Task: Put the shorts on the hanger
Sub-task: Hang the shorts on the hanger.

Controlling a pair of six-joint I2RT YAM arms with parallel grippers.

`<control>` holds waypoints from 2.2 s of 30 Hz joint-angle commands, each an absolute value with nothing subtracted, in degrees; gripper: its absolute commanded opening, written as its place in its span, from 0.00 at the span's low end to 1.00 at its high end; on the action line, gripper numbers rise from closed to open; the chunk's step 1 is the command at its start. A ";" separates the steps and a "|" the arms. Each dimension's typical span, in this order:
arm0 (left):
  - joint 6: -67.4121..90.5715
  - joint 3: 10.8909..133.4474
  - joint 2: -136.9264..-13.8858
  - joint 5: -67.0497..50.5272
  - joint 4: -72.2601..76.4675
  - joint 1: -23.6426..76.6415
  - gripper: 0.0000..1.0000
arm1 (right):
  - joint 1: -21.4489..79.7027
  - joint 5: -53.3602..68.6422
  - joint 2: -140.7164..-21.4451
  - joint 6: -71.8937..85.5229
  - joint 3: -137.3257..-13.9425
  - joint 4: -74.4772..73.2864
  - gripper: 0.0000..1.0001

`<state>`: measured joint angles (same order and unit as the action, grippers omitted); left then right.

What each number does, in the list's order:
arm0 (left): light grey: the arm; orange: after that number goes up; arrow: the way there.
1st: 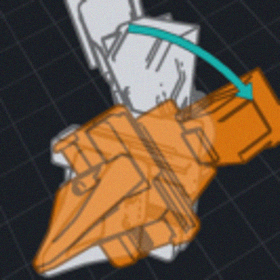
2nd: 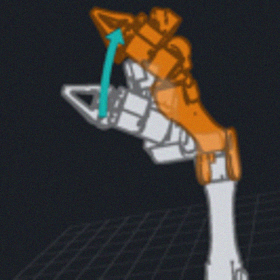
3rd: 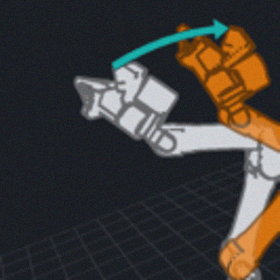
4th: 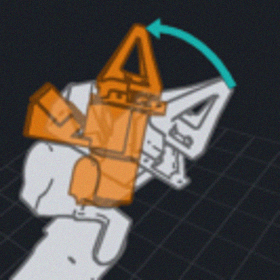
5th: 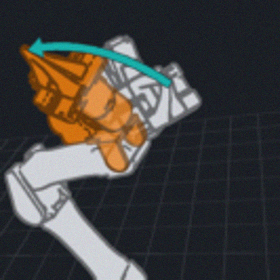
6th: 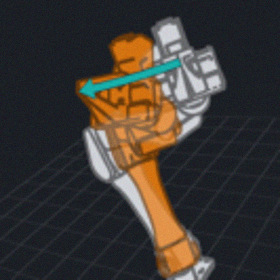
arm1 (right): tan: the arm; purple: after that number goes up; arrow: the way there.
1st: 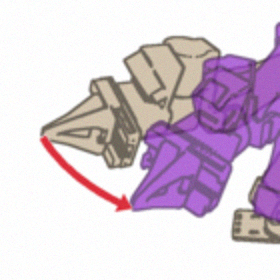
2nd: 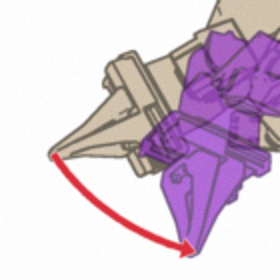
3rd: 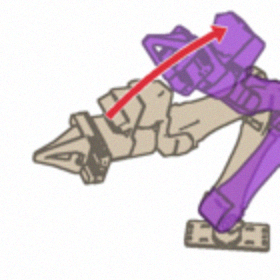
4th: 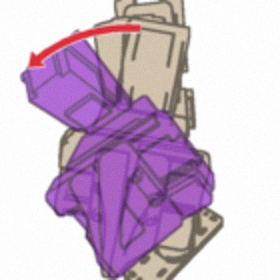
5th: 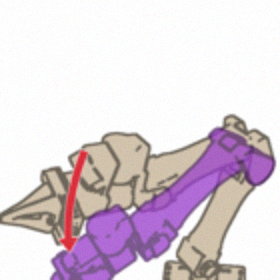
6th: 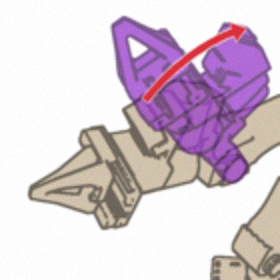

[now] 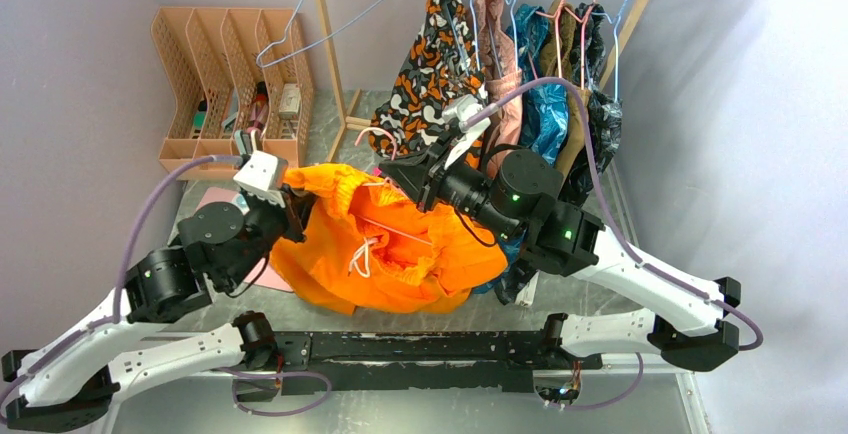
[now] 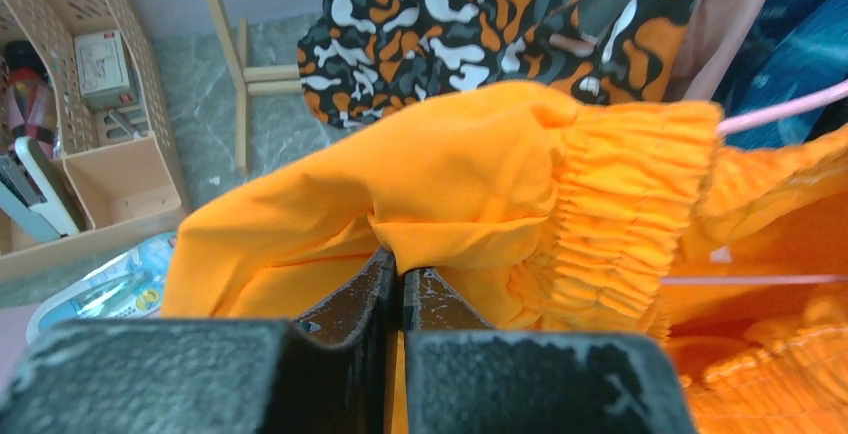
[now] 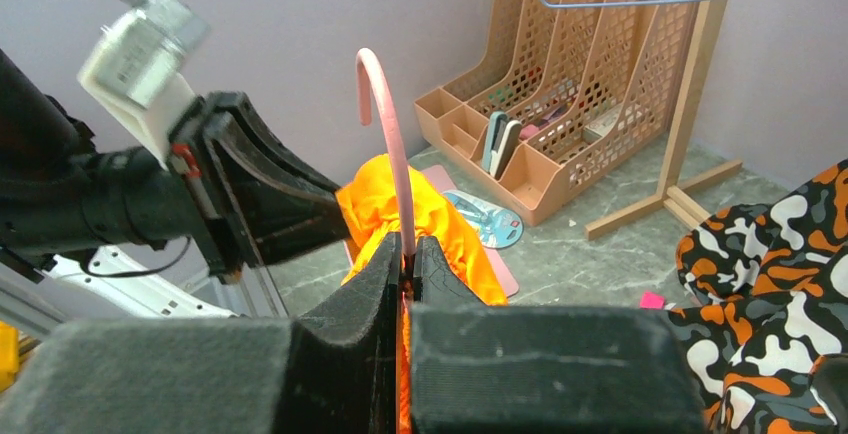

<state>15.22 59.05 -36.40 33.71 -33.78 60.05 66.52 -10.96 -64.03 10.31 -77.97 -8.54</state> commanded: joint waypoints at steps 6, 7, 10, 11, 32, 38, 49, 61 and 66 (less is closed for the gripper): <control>16.91 70.56 -36.39 44.24 -39.20 60.07 0.07 | 66.31 -11.01 -59.55 9.05 -78.20 -7.65 0.00; 17.02 70.73 -36.39 45.27 -39.87 60.10 0.07 | 66.29 -11.13 -59.24 9.05 -78.03 -7.48 0.00; 15.80 69.95 -36.03 44.49 -38.89 60.12 0.07 | 66.28 -10.88 -58.89 9.12 -77.56 -6.94 0.00; 15.35 69.40 -35.94 44.06 -38.22 60.06 0.07 | 66.27 -10.75 -58.89 9.14 -77.38 -6.76 0.00; -10.24 81.72 -32.89 5.73 -32.96 60.04 0.92 | 66.30 3.11 -53.36 -2.42 -82.29 -13.81 0.00; -13.46 82.82 -41.77 -11.40 -38.19 60.14 0.93 | 66.34 8.98 -55.32 -3.49 -84.52 -18.45 0.00; -14.70 85.99 -47.94 -17.23 -44.42 60.11 0.91 | 66.28 12.67 -56.17 -3.88 -84.56 -21.69 0.00; -11.85 83.41 -51.73 -16.40 -49.39 60.07 0.88 | 66.27 11.09 -55.09 -3.79 -81.90 -18.09 0.00; -12.23 81.69 -53.71 -16.16 -46.66 60.06 0.80 | 66.28 12.54 -56.06 -3.14 -81.86 -17.24 0.00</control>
